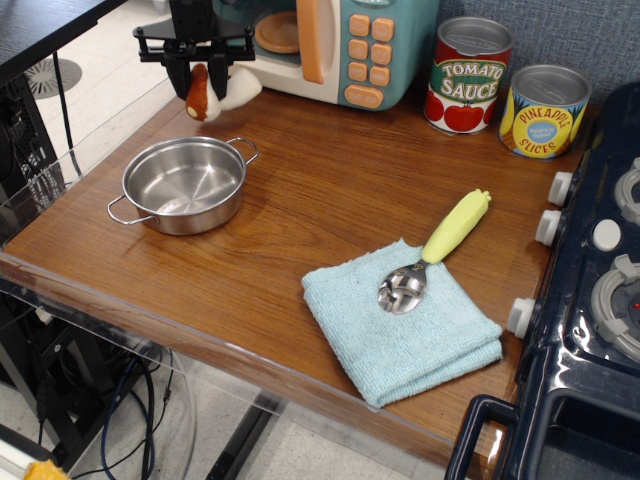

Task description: Place the mushroom between the microwave and pot

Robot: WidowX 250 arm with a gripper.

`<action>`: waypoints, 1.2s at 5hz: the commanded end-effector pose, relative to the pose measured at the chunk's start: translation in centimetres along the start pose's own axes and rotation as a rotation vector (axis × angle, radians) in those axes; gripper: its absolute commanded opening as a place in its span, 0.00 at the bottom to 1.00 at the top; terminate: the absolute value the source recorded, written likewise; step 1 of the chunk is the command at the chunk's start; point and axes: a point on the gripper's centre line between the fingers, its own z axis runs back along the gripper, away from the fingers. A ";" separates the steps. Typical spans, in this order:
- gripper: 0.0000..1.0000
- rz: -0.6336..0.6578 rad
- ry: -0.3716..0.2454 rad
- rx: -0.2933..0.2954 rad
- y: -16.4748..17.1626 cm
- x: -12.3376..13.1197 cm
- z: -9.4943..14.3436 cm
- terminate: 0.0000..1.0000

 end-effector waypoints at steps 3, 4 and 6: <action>1.00 -0.022 0.005 0.075 0.2 0.7 2.1 0.00; 1.00 0.011 -0.006 0.078 0.4 0.7 3.0 0.00; 1.00 0.062 -0.075 0.024 0.5 1.3 6.4 0.00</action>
